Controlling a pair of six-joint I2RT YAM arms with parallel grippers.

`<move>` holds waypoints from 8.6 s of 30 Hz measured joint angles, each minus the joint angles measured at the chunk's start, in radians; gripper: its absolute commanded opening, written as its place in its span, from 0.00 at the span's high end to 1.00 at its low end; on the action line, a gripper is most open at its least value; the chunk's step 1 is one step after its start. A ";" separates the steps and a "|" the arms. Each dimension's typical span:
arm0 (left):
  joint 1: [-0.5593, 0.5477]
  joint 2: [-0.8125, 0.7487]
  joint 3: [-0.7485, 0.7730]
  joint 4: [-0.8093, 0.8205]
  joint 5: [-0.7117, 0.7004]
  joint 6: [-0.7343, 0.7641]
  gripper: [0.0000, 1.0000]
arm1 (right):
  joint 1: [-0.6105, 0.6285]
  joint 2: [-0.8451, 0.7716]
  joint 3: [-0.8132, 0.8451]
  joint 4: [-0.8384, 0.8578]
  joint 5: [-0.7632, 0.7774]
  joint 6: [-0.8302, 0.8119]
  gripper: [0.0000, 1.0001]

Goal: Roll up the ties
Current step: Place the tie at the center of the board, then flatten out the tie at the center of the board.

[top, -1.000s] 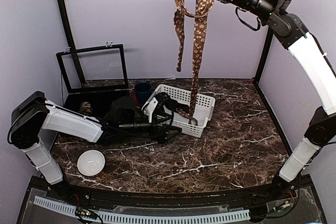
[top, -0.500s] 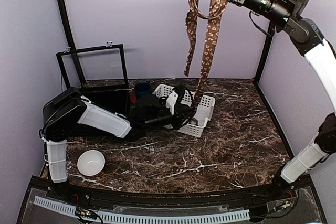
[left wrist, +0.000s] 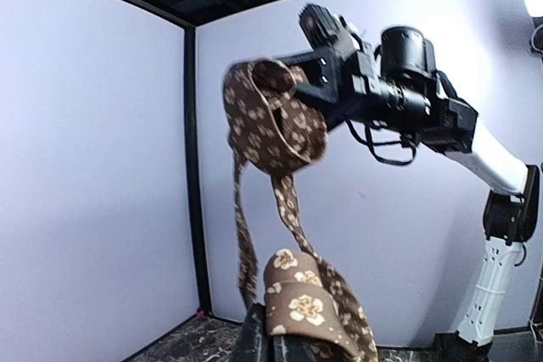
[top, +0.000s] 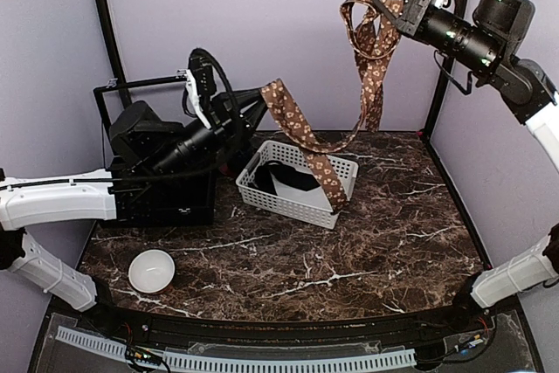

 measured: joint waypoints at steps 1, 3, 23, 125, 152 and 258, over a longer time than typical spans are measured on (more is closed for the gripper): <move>0.004 -0.016 0.000 -0.007 -0.012 -0.001 1.00 | 0.000 -0.012 -0.020 -0.002 0.017 -0.003 1.00; 0.013 -0.024 0.003 -0.034 -0.023 -0.008 1.00 | 0.000 -0.043 -0.073 -0.010 0.048 -0.007 1.00; -0.167 0.695 0.540 -0.336 0.223 -0.054 0.16 | -0.029 -0.249 -0.287 -0.151 0.322 -0.100 1.00; 0.079 -0.198 -0.520 -0.601 -0.043 -0.386 0.53 | 0.447 0.721 -0.422 -0.273 0.126 -0.217 1.00; -0.100 0.413 -0.179 -0.478 -0.004 -0.158 0.27 | -0.163 -0.346 -0.873 -0.304 0.429 0.395 1.00; 0.335 -0.391 -0.249 -1.044 -0.164 -0.343 0.19 | 0.575 0.870 -0.112 -0.133 -0.016 -0.055 0.45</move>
